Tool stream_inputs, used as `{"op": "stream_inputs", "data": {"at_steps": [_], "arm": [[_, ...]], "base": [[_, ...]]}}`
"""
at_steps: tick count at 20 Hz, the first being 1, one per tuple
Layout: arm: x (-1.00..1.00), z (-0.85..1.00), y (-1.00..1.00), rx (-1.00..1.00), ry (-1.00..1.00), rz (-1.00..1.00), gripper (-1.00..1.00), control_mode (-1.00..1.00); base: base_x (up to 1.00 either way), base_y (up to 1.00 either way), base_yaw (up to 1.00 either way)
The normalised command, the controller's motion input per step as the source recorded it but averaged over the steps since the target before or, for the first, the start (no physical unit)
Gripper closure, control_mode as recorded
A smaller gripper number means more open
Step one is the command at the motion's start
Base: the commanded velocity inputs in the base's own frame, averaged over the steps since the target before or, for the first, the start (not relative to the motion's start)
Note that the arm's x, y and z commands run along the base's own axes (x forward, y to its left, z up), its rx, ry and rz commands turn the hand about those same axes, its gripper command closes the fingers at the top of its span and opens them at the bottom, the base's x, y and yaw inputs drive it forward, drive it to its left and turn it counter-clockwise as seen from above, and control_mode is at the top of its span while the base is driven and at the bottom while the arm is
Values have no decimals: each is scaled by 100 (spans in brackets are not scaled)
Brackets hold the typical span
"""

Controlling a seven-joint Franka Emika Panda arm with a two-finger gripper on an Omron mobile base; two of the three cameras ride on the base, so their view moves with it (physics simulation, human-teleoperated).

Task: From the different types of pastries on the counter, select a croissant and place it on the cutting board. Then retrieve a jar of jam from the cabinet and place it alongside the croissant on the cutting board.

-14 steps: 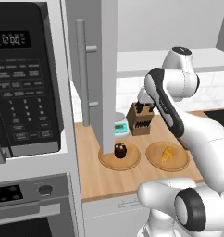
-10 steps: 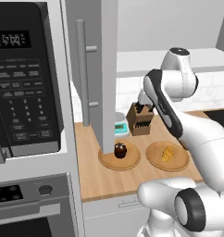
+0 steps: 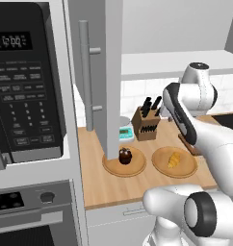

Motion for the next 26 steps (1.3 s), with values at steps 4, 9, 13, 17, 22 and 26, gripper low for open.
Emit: {"op": "stream_inputs", "data": {"at_steps": [4,9,13,17,22,26], "arm": [[0,-26,-40,14,0,-23,-100,-100],[0,-29,-18,-5,3,-18,-100,-100],[0,-7,-9,-4,2,-6,-100,-100],[0,-52,0,0,10,0,-100,-100],[0,-47,0,0,7,0,-100,-100],[0,-53,0,0,10,0,-100,-100]], "base": [[0,0,0],[0,0,0],[0,0,0],[0,0,0],[0,0,0],[0,0,0]]}}
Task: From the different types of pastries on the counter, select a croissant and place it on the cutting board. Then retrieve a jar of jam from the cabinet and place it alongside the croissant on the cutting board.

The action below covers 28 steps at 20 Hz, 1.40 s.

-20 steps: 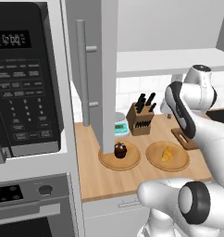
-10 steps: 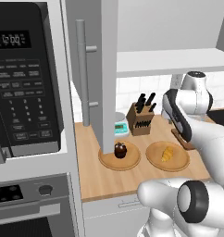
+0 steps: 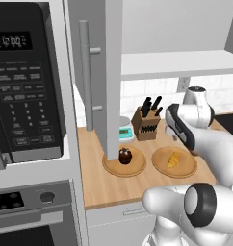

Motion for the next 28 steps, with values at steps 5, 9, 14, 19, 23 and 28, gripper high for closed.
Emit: {"op": "stream_inputs", "data": {"at_steps": [5,9,14,19,23,28], "arm": [[0,-59,0,0,10,0,-100,-100],[15,-26,0,0,-1,-2,-100,-100],[23,-14,0,0,-11,-4,-100,-100],[8,-18,0,0,-6,-2,-100,-100],[0,-28,0,0,11,0,-100,-100],[0,-27,0,0,11,0,-100,-100]], "base": [[0,0,0],[0,0,0],[0,0,0],[0,0,0],[0,0,0],[0,0,0]]}}
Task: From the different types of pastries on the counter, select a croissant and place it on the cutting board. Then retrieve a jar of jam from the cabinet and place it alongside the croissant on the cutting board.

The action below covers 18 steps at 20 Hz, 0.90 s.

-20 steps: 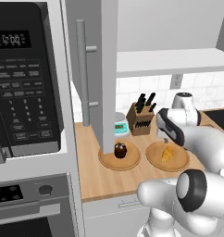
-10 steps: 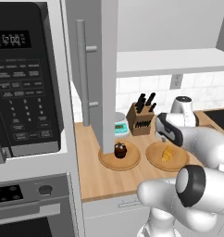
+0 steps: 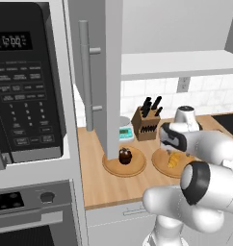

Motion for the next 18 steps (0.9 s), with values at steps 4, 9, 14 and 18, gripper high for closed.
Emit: {"op": "stream_inputs", "data": {"at_steps": [4,9,14,18], "arm": [[0,-40,0,0,7,0,-100,-100],[17,-29,0,0,-7,-3,-100,-100],[3,-16,0,0,0,-1,-100,-100],[0,-17,0,0,5,0,-100,-100]], "base": [[0,0,0],[0,0,0],[0,0,0],[0,0,0]]}}
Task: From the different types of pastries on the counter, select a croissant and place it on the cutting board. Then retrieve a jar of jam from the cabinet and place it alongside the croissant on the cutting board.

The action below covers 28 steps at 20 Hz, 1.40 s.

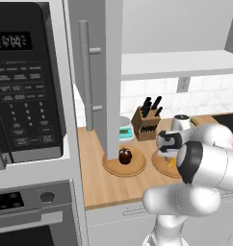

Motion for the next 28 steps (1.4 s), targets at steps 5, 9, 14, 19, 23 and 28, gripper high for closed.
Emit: {"op": "stream_inputs", "data": {"at_steps": [5,9,14,19,23,28], "arm": [[0,-28,0,0,7,0,-100,-100],[0,0,0,0,0,0,100,-100],[4,13,0,-3,0,0,100,-100],[22,76,-31,-5,2,-1,100,-100],[28,97,-72,12,2,-7,100,-100],[48,71,-99,25,7,-9,100,-100]], "base": [[0,0,0],[0,0,0],[0,0,0],[0,0,0],[0,0,0],[0,0,0]]}}
